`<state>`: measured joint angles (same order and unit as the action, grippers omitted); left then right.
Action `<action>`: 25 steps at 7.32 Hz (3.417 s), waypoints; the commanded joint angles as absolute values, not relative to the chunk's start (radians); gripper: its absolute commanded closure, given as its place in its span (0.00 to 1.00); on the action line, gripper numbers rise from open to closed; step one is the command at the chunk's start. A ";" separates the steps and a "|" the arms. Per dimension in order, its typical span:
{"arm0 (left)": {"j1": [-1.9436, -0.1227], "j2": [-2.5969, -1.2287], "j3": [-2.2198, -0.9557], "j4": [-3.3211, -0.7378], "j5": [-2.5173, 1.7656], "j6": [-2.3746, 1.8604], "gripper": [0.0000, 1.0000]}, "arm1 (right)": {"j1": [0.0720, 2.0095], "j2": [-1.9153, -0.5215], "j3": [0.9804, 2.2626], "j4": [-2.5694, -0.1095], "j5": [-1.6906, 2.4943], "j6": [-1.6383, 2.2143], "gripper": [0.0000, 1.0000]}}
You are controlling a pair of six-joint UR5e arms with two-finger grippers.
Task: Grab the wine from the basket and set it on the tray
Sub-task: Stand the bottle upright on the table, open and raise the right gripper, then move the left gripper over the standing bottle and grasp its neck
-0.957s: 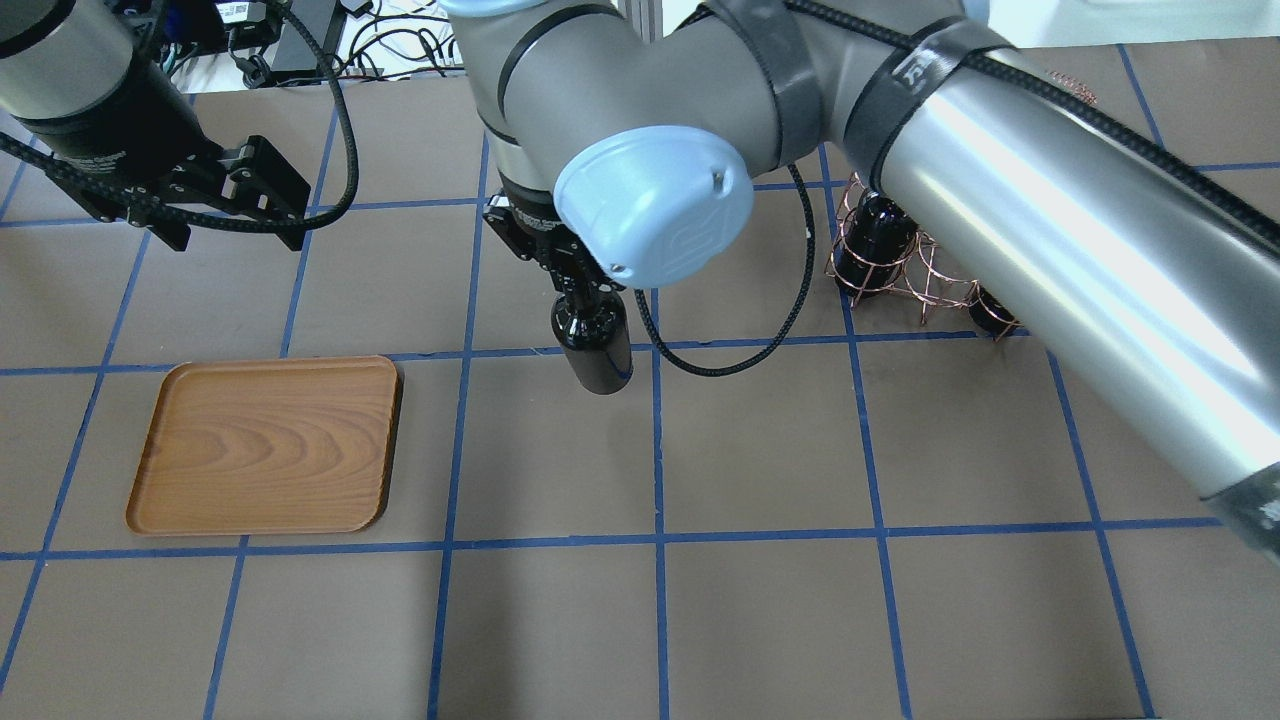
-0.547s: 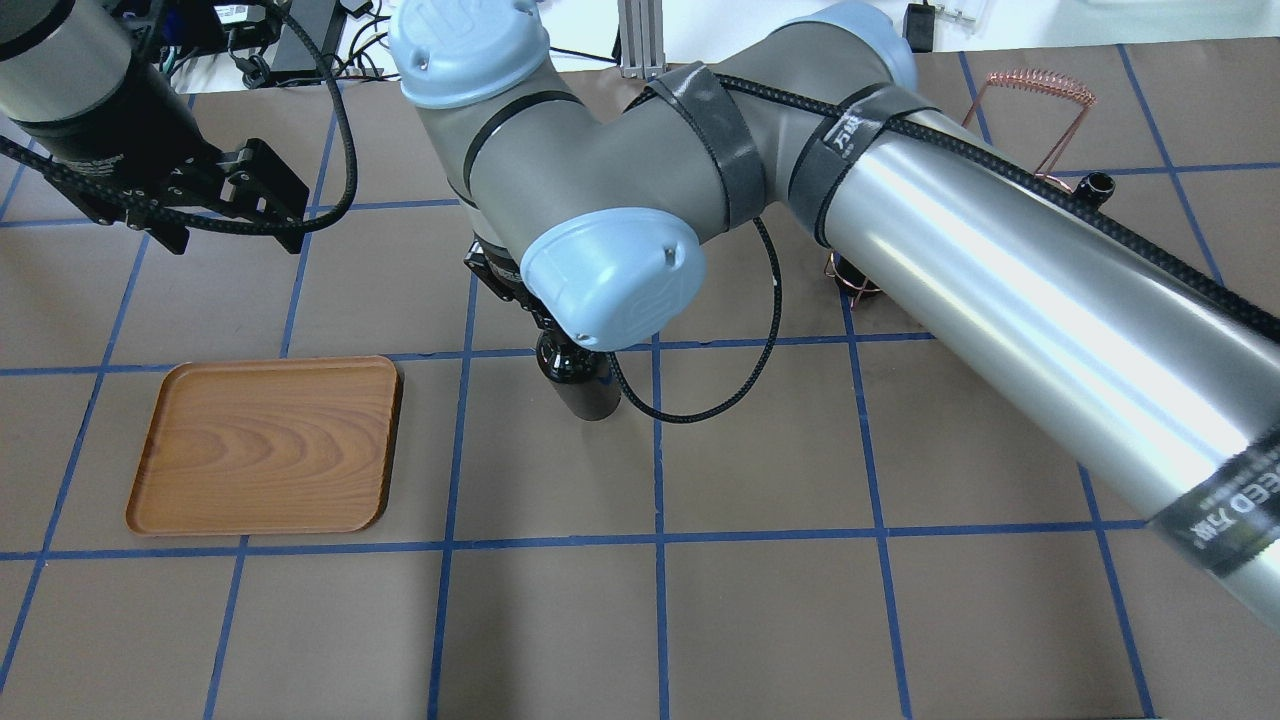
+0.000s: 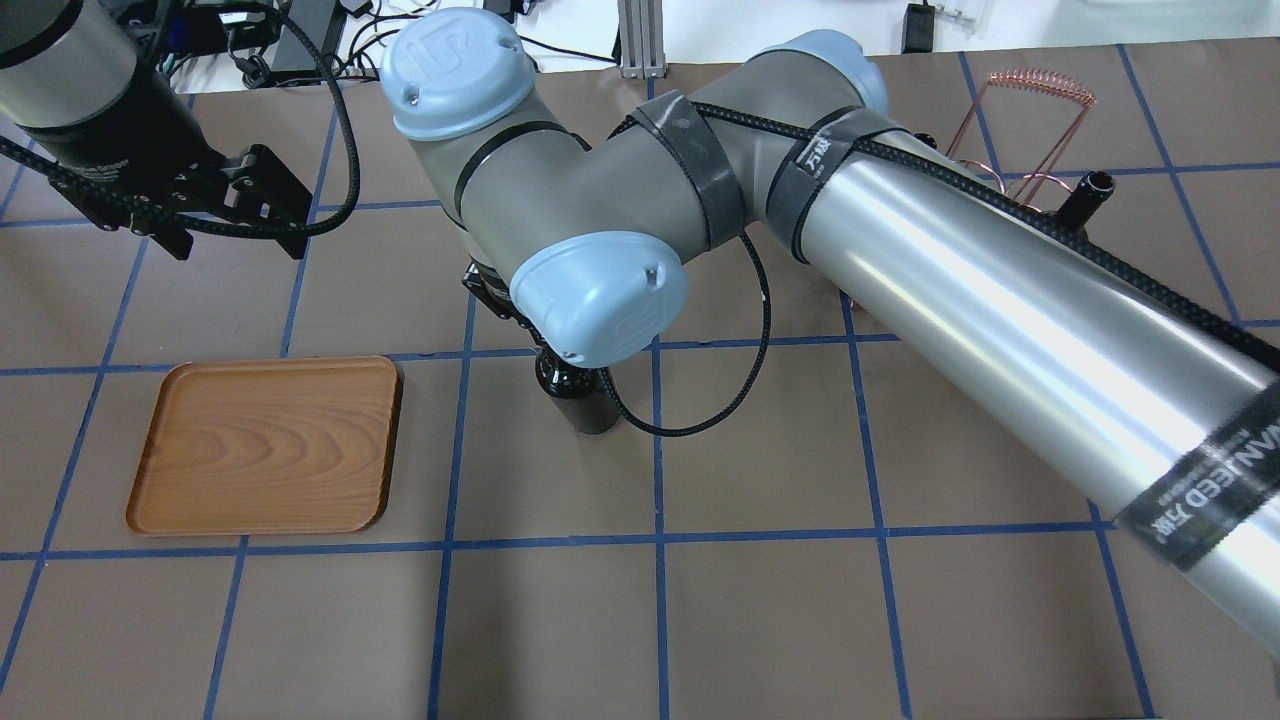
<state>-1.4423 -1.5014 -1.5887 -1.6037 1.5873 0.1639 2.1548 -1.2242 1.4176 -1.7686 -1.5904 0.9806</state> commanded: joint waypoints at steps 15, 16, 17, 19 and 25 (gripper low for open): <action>-1.877 -1.618 -1.608 -1.456 1.540 -0.057 0.00 | 1.583 -1.523 1.448 -1.566 -1.615 0.006 0.00; -1.891 -1.649 -1.618 -1.418 1.539 -0.055 0.00 | 1.582 -1.525 1.459 -1.566 -1.615 0.006 0.00; -1.893 -1.669 -1.637 -1.390 1.540 -0.043 0.00 | 1.582 -1.525 1.459 -1.571 -1.615 0.006 0.00; -1.891 -1.703 -1.664 -1.335 1.549 -0.014 0.00 | 1.582 -1.525 1.459 -1.572 -1.615 0.008 0.00; -1.885 -1.750 -1.680 -1.316 1.552 -0.003 0.15 | 1.582 -1.523 1.459 -1.583 -1.615 0.008 0.00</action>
<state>-1.8884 -1.7526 -1.6741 -1.3122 1.5515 -0.0041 1.5815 -1.5234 1.4588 -1.5821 -1.6153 0.0070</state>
